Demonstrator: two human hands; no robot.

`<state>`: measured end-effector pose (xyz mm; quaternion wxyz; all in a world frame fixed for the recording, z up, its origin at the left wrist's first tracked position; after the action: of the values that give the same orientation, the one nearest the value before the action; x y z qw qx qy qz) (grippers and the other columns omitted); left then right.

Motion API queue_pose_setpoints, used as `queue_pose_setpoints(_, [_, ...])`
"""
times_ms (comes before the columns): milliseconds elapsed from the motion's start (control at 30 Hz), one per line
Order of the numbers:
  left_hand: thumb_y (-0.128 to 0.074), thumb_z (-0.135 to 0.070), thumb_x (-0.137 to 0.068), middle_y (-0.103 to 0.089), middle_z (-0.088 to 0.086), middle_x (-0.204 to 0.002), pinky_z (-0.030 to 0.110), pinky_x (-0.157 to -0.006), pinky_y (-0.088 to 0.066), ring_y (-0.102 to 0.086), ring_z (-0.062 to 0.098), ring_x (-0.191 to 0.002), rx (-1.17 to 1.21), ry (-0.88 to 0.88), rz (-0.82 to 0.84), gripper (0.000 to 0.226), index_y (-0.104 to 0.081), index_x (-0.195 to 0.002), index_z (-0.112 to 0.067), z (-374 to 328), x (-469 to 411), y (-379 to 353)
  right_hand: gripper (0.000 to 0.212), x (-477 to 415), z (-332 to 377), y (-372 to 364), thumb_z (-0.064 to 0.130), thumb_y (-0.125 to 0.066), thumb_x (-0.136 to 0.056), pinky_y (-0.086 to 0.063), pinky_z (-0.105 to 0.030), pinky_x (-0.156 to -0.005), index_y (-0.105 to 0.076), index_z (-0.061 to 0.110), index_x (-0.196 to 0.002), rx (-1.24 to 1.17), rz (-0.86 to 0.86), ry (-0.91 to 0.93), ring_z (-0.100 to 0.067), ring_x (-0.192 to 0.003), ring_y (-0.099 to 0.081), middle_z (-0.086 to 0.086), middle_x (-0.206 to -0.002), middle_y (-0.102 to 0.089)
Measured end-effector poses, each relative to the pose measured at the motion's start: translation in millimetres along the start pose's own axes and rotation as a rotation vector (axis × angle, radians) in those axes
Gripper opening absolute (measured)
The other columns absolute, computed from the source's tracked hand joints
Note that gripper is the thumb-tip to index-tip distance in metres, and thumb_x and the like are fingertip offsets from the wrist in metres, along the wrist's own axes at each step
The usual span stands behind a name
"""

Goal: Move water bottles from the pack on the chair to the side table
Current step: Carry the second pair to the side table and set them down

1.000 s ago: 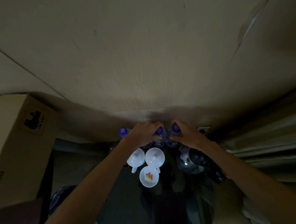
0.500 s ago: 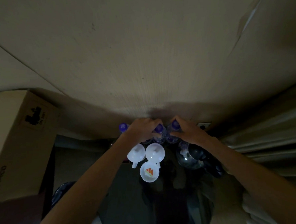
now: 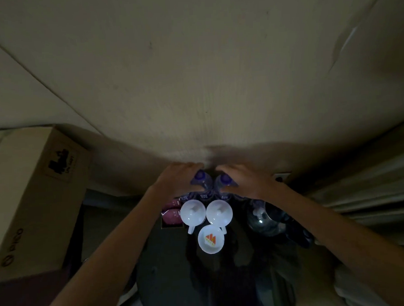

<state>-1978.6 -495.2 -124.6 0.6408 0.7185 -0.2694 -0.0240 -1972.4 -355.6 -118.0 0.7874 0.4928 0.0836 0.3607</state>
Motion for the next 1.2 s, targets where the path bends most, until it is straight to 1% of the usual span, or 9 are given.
queue_pose_setpoints(67, [-0.063,-0.055,-0.081,-0.064,0.006,-0.121,0.037,-0.088,-0.047,-0.061,0.027,-0.105,-0.046,-0.004,-0.010,0.060,-0.047,-0.128,-0.022,-4.5,-7.6,-4.2,0.044,-5.9,6.3,-4.3,0.037,-0.061,-0.089,-0.049,-0.039,-0.087,-0.051,0.017,-0.126,0.122,0.003,0.022,-0.026,-0.106,-0.060,-0.007,-0.124,-0.062])
queue_pose_setpoints(167, [-0.063,-0.046,-0.086,-0.063,0.010,-0.119,0.037,-0.087,-0.046,-0.059,0.028,-0.105,0.012,0.018,0.029,0.049,-0.050,-0.124,-0.018,3.1,-12.2,-13.9,0.026,-13.2,9.7,-5.4,0.028,-0.062,-0.089,-0.051,-0.041,-0.081,-0.057,0.014,-0.110,0.194,-0.007,0.017,-0.028,-0.097,-0.062,-0.007,-0.112,-0.065])
queue_pose_setpoints(267, [-0.065,-0.041,-0.086,-0.062,0.010,-0.120,0.033,-0.086,-0.043,-0.058,0.027,-0.107,0.065,-0.015,0.041,0.045,-0.050,-0.122,-0.018,3.8,-11.8,-18.1,0.023,-16.1,9.8,-6.7,0.026,-0.063,-0.089,-0.051,-0.043,-0.078,-0.056,0.011,-0.104,0.211,0.011,0.000,-0.030,-0.094,-0.063,-0.009,-0.107,-0.065])
queue_pose_setpoints(333, [-0.066,-0.041,-0.085,-0.060,0.010,-0.122,0.033,-0.087,-0.043,-0.057,0.027,-0.109,0.042,-0.052,0.039,0.047,-0.050,-0.122,-0.017,-0.9,-11.1,-19.2,0.020,-15.8,10.4,-6.9,0.024,-0.063,-0.089,-0.051,-0.042,-0.076,-0.056,0.010,-0.102,0.229,0.012,0.000,-0.030,-0.093,-0.063,-0.010,-0.105,-0.064])
queue_pose_setpoints(400, [-0.067,-0.041,-0.085,-0.060,0.011,-0.122,0.035,-0.089,-0.044,-0.057,0.027,-0.110,0.019,-0.068,0.042,0.049,-0.050,-0.122,-0.015,-4.0,-8.9,-20.3,0.020,-15.0,12.2,-7.2,0.022,-0.063,-0.090,-0.051,-0.042,-0.076,-0.056,0.010,-0.104,0.242,0.007,0.009,-0.030,-0.093,-0.063,-0.010,-0.107,-0.065])
queue_pose_setpoints(500, [-0.067,-0.039,-0.085,-0.061,0.010,-0.120,0.033,-0.088,-0.043,-0.058,0.025,-0.108,0.029,-0.093,0.014,0.046,-0.052,-0.121,-0.015,-5.3,-4.7,-20.1,0.021,-13.7,14.8,-7.4,0.023,-0.062,-0.090,-0.051,-0.043,-0.080,-0.057,0.010,-0.107,0.232,0.014,0.002,-0.029,-0.097,-0.062,-0.010,-0.111,-0.065])
queue_pose_setpoints(700, [-0.066,-0.039,-0.086,-0.062,0.009,-0.120,0.033,-0.085,-0.042,-0.058,0.026,-0.107,0.031,-0.092,0.000,0.045,-0.051,-0.122,-0.017,-4.9,-6.2,-16.4,0.019,-12.7,18.2,-0.7,0.022,-0.062,-0.091,-0.051,-0.039,-0.076,-0.058,0.010,-0.105,0.226,0.002,0.010,-0.028,-0.093,-0.063,-0.010,-0.106,-0.066])
queue_pose_setpoints(900, [-0.065,-0.038,-0.087,-0.061,0.009,-0.121,0.034,-0.088,-0.044,-0.058,0.025,-0.107,0.036,-0.096,0.008,0.043,-0.050,-0.122,-0.017,-3.8,-5.8,-18.9,0.022,-12.3,19.7,-0.5,0.025,-0.061,-0.091,-0.051,-0.042,-0.080,-0.058,0.009,-0.107,0.232,0.025,0.004,-0.028,-0.095,-0.063,-0.009,-0.108,-0.066])
queue_pose_setpoints(1200, [-0.066,-0.037,-0.087,-0.064,0.008,-0.117,0.033,-0.083,-0.044,-0.059,0.025,-0.103,0.060,-0.091,-0.002,0.039,-0.054,-0.119,-0.017,1.5,-8.5,-15.6,0.027,-12.2,17.3,0.3,0.027,-0.063,-0.090,-0.051,-0.041,-0.080,-0.058,0.010,-0.110,0.211,0.005,-0.004,-0.028,-0.097,-0.063,-0.010,-0.110,-0.066])
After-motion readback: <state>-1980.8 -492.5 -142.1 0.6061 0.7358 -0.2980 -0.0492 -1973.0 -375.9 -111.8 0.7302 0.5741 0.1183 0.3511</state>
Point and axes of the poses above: each hand's wrist, its own x-axis away from the middle knuckle, its own y-axis out of the back of the hand, z = x × y, the point moved 9 cm from there along -x, towards the middle knuckle
